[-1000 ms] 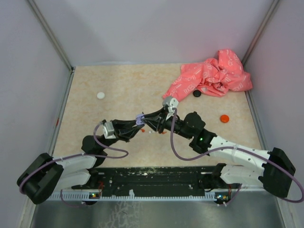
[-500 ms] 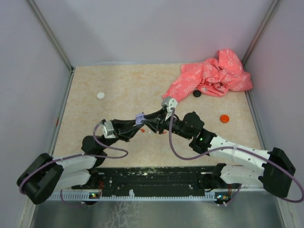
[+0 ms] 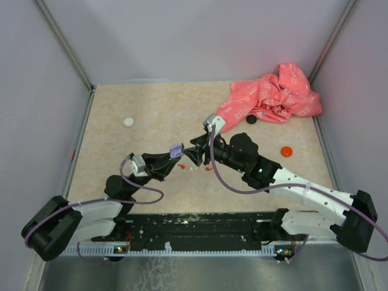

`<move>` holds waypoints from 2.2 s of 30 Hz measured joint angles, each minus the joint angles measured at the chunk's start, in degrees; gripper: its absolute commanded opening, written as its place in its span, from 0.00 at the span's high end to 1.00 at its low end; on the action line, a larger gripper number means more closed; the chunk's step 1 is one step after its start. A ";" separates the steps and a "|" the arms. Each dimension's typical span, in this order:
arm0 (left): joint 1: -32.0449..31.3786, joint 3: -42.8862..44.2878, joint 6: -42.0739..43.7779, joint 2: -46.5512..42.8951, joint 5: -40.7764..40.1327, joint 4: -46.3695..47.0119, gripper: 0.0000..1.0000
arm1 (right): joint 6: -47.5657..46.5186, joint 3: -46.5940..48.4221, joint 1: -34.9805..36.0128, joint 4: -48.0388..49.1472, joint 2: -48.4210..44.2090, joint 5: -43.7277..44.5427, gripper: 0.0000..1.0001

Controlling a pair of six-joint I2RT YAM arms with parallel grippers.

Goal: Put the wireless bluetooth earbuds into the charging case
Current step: Place the earbud in the charging case, then pick up the earbud from the center of the board.

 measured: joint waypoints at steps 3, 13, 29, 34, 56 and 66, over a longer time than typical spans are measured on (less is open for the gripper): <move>0.00 -1.25 0.20 -0.02 -2.99 -1.05 1.00 | -0.44 3.15 -0.74 -5.11 0.00 1.11 0.49; 0.00 -2.62 0.17 -5.86 -11.91 -12.35 1.00 | 0.24 4.20 -9.05 -16.70 8.28 1.88 0.50; 0.00 -3.39 -0.44 -11.80 -17.51 -23.02 1.00 | -0.98 4.61 -11.28 -19.65 29.70 3.85 0.57; 0.00 -3.52 -0.52 -11.76 -18.43 -24.17 1.00 | -1.49 6.80 -11.28 -20.44 33.77 4.94 0.58; 0.00 -3.58 -0.55 -10.73 -18.53 -24.59 1.00 | -2.99 11.37 -11.28 -22.64 39.69 8.61 0.74; 0.00 -3.58 -0.57 -8.70 -18.34 -24.48 1.00 | -3.45 12.44 -11.28 -25.92 39.69 8.68 0.83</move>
